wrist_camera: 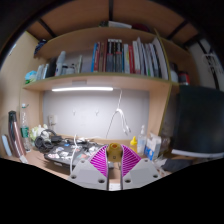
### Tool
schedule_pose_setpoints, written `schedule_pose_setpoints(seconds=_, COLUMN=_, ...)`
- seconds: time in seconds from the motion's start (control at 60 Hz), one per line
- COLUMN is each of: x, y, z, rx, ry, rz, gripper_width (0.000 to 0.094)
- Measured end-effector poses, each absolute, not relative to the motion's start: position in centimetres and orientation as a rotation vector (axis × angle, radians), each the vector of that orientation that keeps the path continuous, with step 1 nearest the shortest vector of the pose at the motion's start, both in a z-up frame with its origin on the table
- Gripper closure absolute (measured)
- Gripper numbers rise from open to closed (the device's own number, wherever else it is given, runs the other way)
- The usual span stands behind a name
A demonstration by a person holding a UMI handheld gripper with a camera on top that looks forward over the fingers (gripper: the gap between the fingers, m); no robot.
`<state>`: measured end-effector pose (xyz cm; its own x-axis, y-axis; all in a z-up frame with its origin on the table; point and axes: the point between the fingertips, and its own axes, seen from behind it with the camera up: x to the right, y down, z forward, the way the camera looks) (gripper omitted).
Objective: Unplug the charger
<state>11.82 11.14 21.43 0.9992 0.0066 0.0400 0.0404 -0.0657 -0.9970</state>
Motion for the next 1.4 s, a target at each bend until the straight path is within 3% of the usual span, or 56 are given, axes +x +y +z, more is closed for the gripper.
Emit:
schedule_pose_setpoints(seconds=0.067, x=13.7, y=9.6, z=23.2, rx=-1.624, ry=-0.061, rz=-0.100, gripper_width=0.0759)
schedule_pose_setpoints(seconds=0.15, x=16.4, y=8.3, z=22.2, rx=-1.676, ry=-0.059, rz=-0.151, gripper_width=0.0759)
schedule_pose_setpoints(seconds=0.267, x=20.8, y=7.8, z=14.6, rx=-1.865, ry=-0.013, rz=-0.179, gripper_width=0.0756)
schedule_pose_setpoints(seconds=0.283, x=21.2, y=7.7, z=13.2, rx=-1.900, ry=-0.003, rz=-0.172, gripper_width=0.0717)
schedule_pose_setpoints(seconds=0.3, x=21.5, y=7.6, z=11.9, rx=-1.934, ry=0.008, rz=-0.160, gripper_width=0.0757)
schedule_pose_setpoints(seconds=0.433, x=22.5, y=7.2, z=4.2, rx=-2.122, ry=0.051, rz=-0.069, gripper_width=0.0747)
schedule_pose_setpoints(seconds=0.65, x=22.2, y=7.4, z=0.3, rx=-2.254, ry=0.032, rz=-0.019, gripper_width=0.0675)
schedule_pose_setpoints(seconds=0.917, x=23.1, y=7.5, z=-0.7, rx=-2.303, ry=-0.010, rz=-0.088, gripper_width=0.0599)
schedule_pose_setpoints(seconds=1.183, x=21.7, y=6.8, z=1.8, rx=-2.223, ry=-0.027, rz=-0.013, gripper_width=0.0047)
schedule_pose_setpoints(seconds=1.4, x=21.0, y=2.5, z=7.0, rx=-2.058, ry=-0.028, rz=0.036, gripper_width=0.0056)
